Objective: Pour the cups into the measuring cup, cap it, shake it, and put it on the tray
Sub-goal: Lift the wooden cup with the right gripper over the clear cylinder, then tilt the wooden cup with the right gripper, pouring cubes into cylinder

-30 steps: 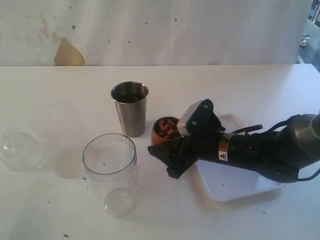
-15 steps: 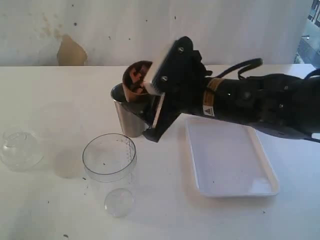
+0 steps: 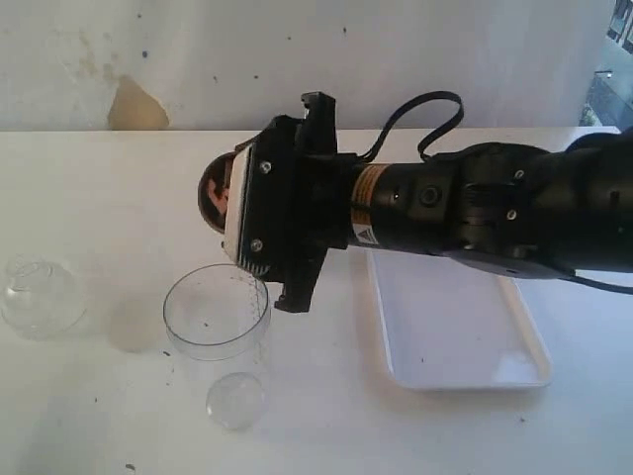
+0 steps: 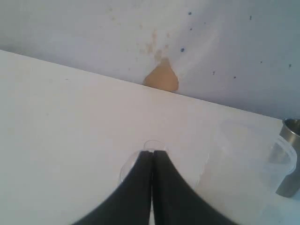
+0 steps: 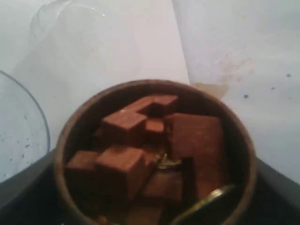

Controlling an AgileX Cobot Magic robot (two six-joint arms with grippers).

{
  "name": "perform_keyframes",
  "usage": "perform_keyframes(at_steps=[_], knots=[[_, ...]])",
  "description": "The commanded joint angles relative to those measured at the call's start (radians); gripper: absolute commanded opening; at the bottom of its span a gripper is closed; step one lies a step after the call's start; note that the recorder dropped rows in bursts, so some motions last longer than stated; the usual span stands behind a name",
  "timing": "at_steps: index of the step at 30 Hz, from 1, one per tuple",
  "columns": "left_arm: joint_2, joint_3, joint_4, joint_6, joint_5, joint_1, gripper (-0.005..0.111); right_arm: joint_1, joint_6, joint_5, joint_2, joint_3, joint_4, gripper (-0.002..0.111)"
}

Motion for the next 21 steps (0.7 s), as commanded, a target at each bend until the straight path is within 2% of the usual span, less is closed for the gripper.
perform_keyframes(at_steps=[1,12,21], knots=[[-0.005,0.000,0.006,-0.003,-0.015,0.001,0.001,0.012,-0.149,-0.009,-0.008,-0.008,0.005,0.000],[-0.005,0.000,0.006,-0.003,-0.015,0.001,0.001,0.061,-0.410,-0.003,-0.008,-0.008,0.005,0.000],[-0.005,0.000,0.006,-0.003,-0.015,0.001,0.001,0.061,-0.597,-0.001,-0.008,-0.008,0.005,0.000]])
